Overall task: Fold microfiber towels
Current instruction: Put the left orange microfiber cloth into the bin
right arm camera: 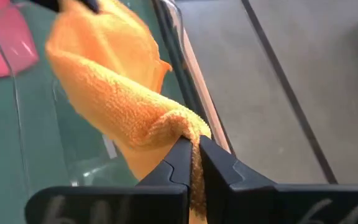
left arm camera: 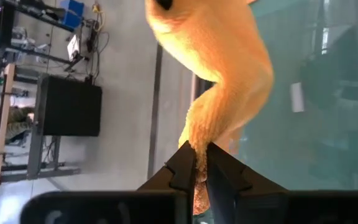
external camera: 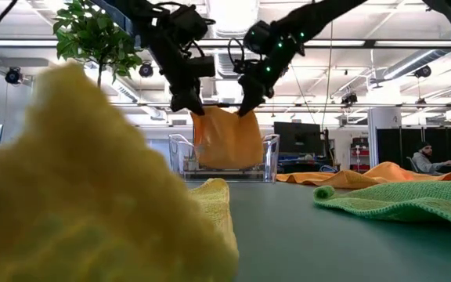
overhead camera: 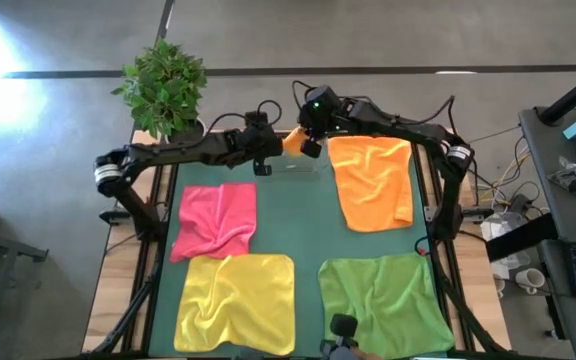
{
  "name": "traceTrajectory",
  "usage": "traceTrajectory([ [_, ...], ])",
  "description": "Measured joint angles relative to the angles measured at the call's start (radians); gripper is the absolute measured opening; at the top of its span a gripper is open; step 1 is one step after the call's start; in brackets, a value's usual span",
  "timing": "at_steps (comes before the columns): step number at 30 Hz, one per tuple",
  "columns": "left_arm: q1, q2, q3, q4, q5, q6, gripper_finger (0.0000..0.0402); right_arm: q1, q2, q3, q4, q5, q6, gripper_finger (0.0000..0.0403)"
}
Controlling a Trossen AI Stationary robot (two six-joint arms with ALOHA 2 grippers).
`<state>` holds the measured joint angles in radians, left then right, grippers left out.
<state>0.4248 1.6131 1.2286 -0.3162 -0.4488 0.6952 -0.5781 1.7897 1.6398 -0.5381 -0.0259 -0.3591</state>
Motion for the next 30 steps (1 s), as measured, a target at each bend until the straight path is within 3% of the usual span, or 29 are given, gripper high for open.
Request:
traceTrajectory([
  [8,0.047,0.004,0.039,0.002,0.082,0.000,0.0013,-0.025,-0.001,-0.028,0.101,-0.010,-0.088,0.0008],
  [18,0.059,0.004,0.027,0.002,0.101,-0.001,0.0013,-0.031,-0.001,-0.033,0.105,-0.069,-0.088,0.0008],
  [27,0.123,0.067,0.057,0.021,0.100,0.034,0.0013,-0.067,-0.001,-0.036,0.158,-0.090,-0.304,0.0008],
  [30,0.126,0.068,0.079,0.020,0.097,0.050,0.0013,-0.085,-0.001,-0.037,0.154,-0.142,-0.353,0.0008],
])
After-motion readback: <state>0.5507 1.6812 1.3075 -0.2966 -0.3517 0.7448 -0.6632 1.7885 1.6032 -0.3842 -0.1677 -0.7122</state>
